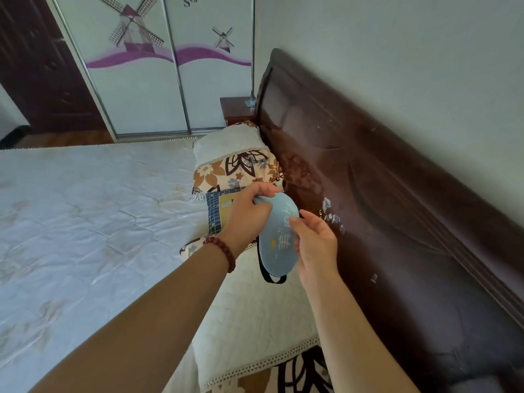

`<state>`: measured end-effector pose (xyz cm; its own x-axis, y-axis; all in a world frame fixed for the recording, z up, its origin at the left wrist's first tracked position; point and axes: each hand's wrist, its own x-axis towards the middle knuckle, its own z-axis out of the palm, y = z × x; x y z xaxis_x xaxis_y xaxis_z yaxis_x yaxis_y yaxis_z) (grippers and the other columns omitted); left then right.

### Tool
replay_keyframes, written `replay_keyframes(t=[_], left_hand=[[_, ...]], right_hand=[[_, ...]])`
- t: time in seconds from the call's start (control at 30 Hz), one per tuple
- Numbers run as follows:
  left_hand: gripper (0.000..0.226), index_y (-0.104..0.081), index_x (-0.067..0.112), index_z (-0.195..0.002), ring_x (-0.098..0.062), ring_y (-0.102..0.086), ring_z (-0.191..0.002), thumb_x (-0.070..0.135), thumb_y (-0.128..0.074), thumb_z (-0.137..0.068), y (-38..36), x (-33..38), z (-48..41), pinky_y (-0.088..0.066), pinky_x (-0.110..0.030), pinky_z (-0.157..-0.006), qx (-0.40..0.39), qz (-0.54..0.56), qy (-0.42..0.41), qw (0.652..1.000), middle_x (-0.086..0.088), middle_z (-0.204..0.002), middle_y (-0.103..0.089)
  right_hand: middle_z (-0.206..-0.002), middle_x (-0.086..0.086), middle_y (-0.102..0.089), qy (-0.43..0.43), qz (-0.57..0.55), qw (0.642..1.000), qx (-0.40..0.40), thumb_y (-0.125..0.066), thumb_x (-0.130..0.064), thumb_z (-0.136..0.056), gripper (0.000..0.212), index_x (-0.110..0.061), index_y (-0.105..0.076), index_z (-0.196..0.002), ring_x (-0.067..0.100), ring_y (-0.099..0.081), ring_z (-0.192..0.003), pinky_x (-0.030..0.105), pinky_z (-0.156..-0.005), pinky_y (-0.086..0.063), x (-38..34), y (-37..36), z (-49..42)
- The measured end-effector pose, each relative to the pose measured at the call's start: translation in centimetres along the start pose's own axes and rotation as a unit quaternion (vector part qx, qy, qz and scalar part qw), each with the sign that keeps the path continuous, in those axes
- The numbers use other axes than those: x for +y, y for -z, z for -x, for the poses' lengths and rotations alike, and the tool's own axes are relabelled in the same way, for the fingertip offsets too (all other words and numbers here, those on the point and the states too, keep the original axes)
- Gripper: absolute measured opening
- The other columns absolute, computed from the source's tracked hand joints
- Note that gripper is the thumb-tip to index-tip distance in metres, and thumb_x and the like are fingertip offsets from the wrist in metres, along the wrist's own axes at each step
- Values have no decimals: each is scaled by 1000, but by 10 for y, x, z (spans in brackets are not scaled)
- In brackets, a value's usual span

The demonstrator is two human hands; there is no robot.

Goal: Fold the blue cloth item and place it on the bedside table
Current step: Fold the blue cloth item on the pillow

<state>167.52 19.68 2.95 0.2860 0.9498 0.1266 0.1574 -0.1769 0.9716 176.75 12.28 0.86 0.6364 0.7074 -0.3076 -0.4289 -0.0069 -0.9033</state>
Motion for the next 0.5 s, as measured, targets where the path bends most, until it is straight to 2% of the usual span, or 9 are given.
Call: replay_keyframes(t=[0.07, 0.13, 0.2, 0.27, 0.33, 0.37, 0.4, 0.5], left_hand=[[45, -61, 28, -73, 19, -51, -69, -10, -38, -73, 13, -4, 3, -41, -4, -51, 4, 3, 2, 1000, 28, -87, -54], [47, -61, 29, -72, 11, -53, -71, -12, -37, -74, 29, -8, 6, -42, -7, -54, 11, 8, 11, 1000, 27, -88, -56], [47, -61, 27, -71, 4, -53, -75, -13, -36, -74, 46, -14, 11, -45, -10, -56, 12, 20, 13, 1000, 26, -88, -58], [43, -61, 22, -73, 1, -53, -82, -13, -36, -74, 62, -22, 16, -46, -17, -62, 0, 29, 31, 999, 23, -90, -59], [38, -63, 16, -79, -3, -54, -87, -13, -38, -75, 77, -31, 20, -46, -23, -68, -4, 36, 47, 998, 21, -92, -59], [37, -63, 16, -80, -5, -54, -88, -12, -38, -75, 84, -36, 23, -46, -25, -69, -8, 37, 55, 998, 21, -93, -58], [38, -63, 19, -80, -7, -54, -89, -10, -39, -76, 91, -41, 26, -47, -26, -69, -9, 34, 63, 997, 21, -93, -58], [45, -61, 32, -83, -15, -57, -89, -7, -40, -75, 105, -56, 37, -53, -34, -70, -16, 21, 66, 997, 20, -99, -56]], right_hand=[[-89, -3, -67, 2, 5, 1000, 0, -71, -9, -80, 21, -26, -63, -88, 7, -63, -71, 17, -51, -46, 11, -8, 7], [-102, -1, -65, 4, 21, 1000, 5, -72, -13, -80, 22, -26, -62, -95, 13, -63, -87, 21, -58, -47, 21, -17, 13], [-110, 2, -65, -1, 39, 999, 6, -73, -18, -79, 32, -21, -61, -109, 18, -63, -95, 26, -64, -49, 32, -27, 21], [-106, 7, -69, -13, 55, 998, 4, -73, -22, -79, 31, -18, -66, -109, 25, -66, -94, 36, -73, -54, 46, -39, 31], [-91, 6, -73, -8, 81, 997, -1, -71, -26, -79, 5, -26, -73, -84, 28, -67, -86, 40, -73, -53, 60, -51, 41], [-84, 5, -73, 1, 101, 995, 0, -70, -29, -79, 6, -28, -72, -74, 28, -67, -82, 40, -71, -53, 69, -56, 47], [-83, 5, -73, 3, 118, 993, 3, -68, -31, -79, 9, -28, -71, -71, 28, -67, -81, 40, -70, -54, 77, -60, 52], [-80, 0, -72, 22, 126, 992, 14, -68, -31, -81, 5, -27, -69, -78, 23, -68, -78, 37, -69, -54, 96, -66, 60]])
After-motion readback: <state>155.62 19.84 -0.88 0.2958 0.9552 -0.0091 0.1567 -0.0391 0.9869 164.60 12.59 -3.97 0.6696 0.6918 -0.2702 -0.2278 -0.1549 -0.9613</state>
